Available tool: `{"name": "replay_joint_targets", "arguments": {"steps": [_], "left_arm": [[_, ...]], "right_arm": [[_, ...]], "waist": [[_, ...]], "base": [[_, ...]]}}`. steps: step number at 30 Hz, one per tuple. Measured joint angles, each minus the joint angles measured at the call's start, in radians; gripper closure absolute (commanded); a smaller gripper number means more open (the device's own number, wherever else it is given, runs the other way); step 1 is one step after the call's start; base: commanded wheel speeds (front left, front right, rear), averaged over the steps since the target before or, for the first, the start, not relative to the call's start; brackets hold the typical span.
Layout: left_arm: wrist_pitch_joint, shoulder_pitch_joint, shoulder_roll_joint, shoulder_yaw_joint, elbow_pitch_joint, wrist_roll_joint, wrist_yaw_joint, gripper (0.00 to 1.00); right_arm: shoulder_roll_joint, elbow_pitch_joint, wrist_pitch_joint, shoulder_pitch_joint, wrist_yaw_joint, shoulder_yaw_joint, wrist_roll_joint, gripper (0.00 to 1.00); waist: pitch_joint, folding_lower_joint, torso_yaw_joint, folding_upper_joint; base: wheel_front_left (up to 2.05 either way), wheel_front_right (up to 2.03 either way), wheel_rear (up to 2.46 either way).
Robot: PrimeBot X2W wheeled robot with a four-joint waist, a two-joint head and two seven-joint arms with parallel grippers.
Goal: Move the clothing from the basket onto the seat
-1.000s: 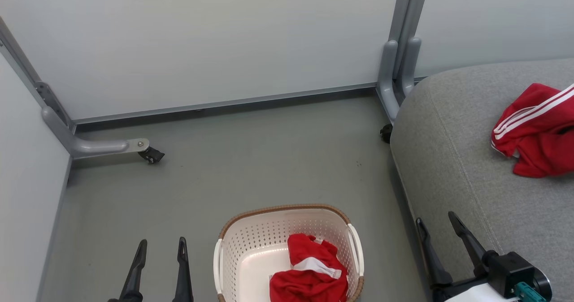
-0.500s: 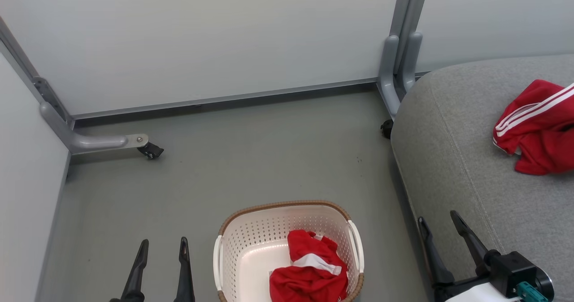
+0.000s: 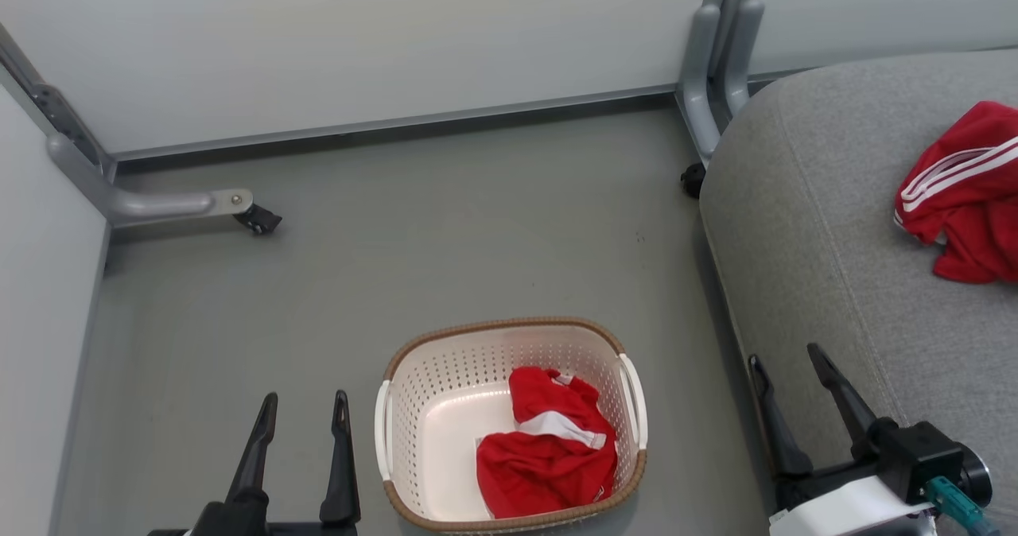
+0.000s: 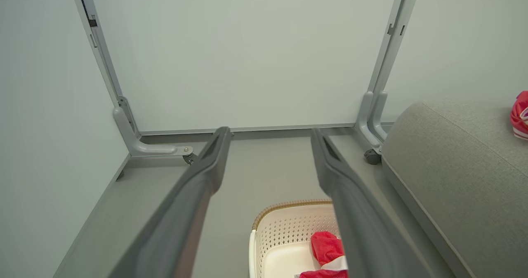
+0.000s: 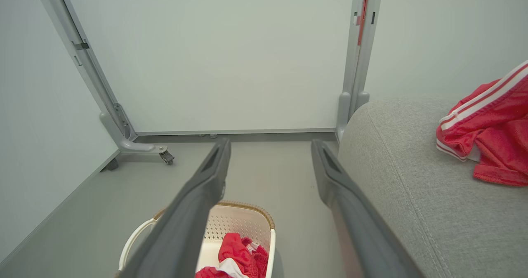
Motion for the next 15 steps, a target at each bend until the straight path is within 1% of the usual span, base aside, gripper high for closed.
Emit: {"name": "replay_joint_targets", "arguments": {"steps": [9,15], "left_arm": [[0.000,-0.147,0.000,-0.013,-0.010,0.009,-0.022,0.00],[0.000,-0.244,0.000,-0.018,0.006,0.030,-0.062,0.00]], "right_arm": [[-0.014,-0.043,0.000,-0.130,0.000,-0.021,-0.010,0.00],[-0.021,-0.073,0.000,-0.224,0.000,-0.054,-0.015,0.00]], "waist": [[0.155,0.0000,0.007,0.0000],[0.283,0.0001,0.012,0.0000]], "base": [[0.00,0.00,0.00],[0.00,0.00,0.00]]}}
